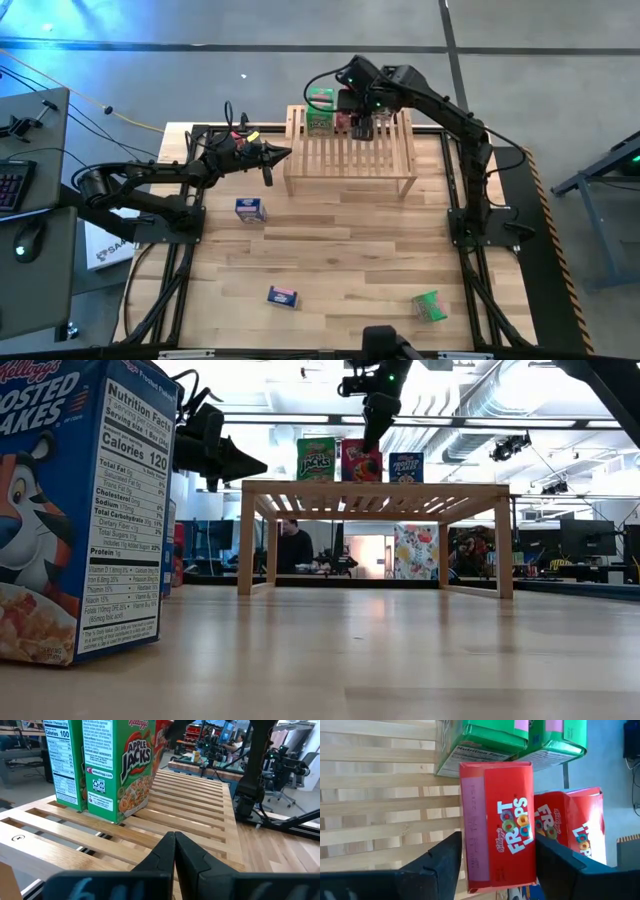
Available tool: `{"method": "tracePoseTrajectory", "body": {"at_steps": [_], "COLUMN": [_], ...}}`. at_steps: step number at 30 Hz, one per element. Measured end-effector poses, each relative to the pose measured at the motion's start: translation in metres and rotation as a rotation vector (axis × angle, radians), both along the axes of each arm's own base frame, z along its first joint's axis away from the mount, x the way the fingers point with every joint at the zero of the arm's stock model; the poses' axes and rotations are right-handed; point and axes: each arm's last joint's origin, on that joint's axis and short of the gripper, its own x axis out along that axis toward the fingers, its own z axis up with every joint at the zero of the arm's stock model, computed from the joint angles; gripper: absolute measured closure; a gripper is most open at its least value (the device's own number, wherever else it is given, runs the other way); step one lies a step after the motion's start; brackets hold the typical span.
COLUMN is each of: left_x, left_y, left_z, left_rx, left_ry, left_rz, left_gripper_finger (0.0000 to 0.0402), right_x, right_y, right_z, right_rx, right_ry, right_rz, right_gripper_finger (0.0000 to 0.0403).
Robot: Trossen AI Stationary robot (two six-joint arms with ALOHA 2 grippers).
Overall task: Stack cereal on shelf
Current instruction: Put the bottom red cereal box on the shelf aligned with the other red cereal box
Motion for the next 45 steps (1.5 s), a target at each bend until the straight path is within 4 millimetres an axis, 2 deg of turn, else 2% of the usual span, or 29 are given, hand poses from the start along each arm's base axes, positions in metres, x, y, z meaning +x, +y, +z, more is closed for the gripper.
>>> {"method": "tracePoseTrajectory", "body": {"at_steps": [14,30,40,45], "left_x": [0.0,0.0,0.0,0.0], "left_y": [0.0,0.0,0.0,0.0], "left_z": [0.0,0.0,0.0,0.0], "left_rx": [-0.009,-0.01,-0.033,-0.033], "left_ry": [-0.003,-0.005,-0.012,-0.012], "left_rz": [0.001,0.001,0.002,0.002], "left_gripper_finger": [0.0401,0.0401,0.0401,0.0401], "right_x": [-0.004,-0.016,-0.015,-0.015], "right_y": [-0.006,-0.001,-0.005,-0.005], "right_z": [0.0,0.007,0.009,0.009], "right_rx": [0.011,0.08,0.054,0.049], "right_ry": [0.002,-0.003,-0.04,-0.04], "right_rz": [0.005,0.005,-0.031,-0.037], "right_gripper_finger": [0.0251,0.0251,0.0251,0.0232]}}
